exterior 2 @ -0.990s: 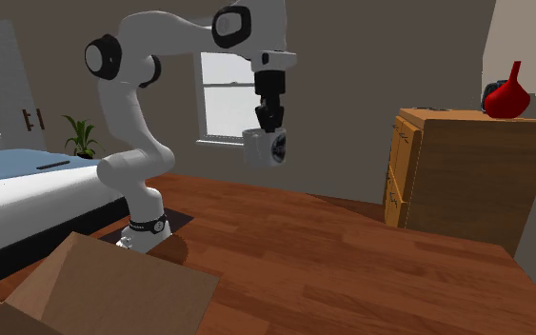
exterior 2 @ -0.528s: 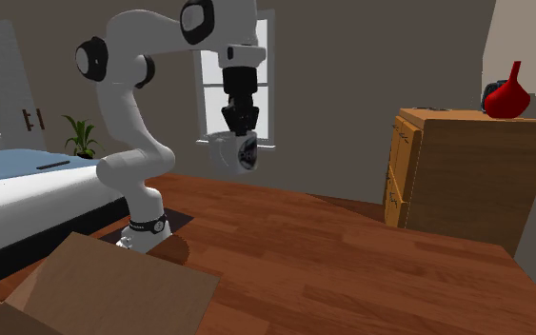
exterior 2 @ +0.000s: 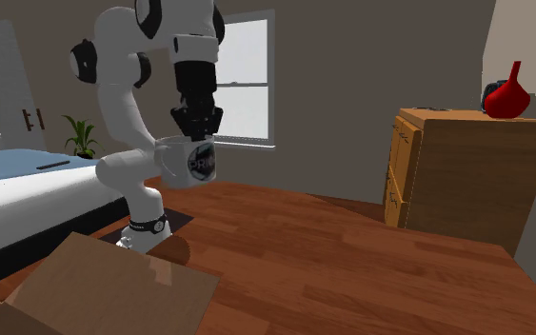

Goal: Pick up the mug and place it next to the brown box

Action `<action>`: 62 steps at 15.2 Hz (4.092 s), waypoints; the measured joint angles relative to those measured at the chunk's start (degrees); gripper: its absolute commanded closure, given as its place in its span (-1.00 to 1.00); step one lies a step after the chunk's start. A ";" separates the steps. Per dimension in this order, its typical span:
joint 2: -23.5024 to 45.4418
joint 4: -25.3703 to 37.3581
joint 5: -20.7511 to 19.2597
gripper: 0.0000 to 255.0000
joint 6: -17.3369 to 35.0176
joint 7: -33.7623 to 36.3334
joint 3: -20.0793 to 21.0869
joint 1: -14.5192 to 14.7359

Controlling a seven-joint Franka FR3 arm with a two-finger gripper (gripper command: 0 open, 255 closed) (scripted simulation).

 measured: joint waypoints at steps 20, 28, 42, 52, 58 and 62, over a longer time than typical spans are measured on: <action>-1.47 -13.63 -1.80 1.00 12.46 -5.07 -4.57 -2.11; -0.90 -19.45 -2.11 1.00 18.85 -4.97 -4.99 -2.29; 2.81 -27.06 -2.34 1.00 30.16 -4.87 -5.74 -2.37; 7.65 -31.49 -2.20 1.00 39.40 -5.03 -6.40 -2.28; 9.14 -32.32 -2.06 1.00 41.73 -5.07 -6.53 -2.19; 9.16 -32.34 -2.06 -1.00 41.78 -5.09 -6.54 -2.20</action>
